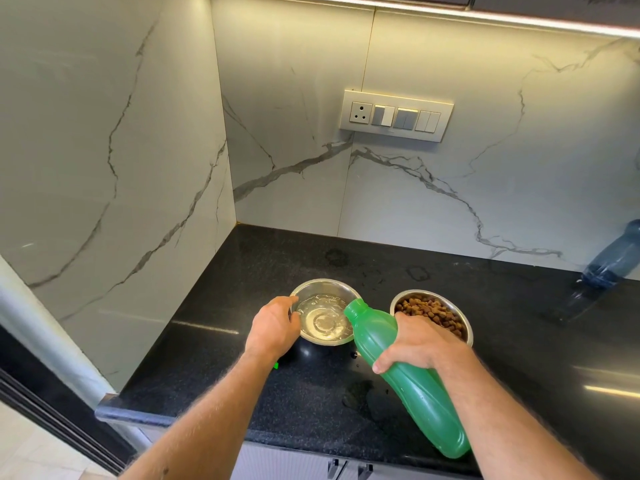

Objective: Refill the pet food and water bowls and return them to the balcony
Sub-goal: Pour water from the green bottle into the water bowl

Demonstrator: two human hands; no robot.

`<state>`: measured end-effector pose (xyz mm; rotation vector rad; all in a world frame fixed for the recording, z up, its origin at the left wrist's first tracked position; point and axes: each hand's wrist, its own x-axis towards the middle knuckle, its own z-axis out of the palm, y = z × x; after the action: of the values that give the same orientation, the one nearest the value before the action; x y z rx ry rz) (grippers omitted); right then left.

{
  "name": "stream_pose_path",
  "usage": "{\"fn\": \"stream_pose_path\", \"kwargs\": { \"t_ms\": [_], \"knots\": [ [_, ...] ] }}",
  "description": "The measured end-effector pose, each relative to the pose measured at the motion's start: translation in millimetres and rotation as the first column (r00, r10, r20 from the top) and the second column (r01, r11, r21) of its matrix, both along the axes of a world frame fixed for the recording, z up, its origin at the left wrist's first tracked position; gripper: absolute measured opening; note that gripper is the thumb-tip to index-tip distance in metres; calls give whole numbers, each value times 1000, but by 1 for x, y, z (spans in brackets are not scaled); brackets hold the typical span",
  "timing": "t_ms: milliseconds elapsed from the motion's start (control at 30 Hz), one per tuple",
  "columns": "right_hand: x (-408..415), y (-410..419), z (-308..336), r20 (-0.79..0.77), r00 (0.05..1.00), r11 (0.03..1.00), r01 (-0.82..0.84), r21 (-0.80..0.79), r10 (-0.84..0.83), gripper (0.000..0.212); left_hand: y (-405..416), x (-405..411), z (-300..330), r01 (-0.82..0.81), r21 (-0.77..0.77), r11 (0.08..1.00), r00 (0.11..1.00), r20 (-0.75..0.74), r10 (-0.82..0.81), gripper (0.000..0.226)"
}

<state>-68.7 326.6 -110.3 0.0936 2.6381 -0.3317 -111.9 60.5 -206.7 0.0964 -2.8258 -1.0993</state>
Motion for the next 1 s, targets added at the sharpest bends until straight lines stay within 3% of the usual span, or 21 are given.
{"fn": "stream_pose_path", "kwargs": {
  "t_ms": [1000],
  "knots": [
    [1, 1, 3, 19, 1000, 1000, 13, 9, -13, 89, -2, 5, -3, -29, 19, 999, 998, 56, 28, 41]
  ]
}}
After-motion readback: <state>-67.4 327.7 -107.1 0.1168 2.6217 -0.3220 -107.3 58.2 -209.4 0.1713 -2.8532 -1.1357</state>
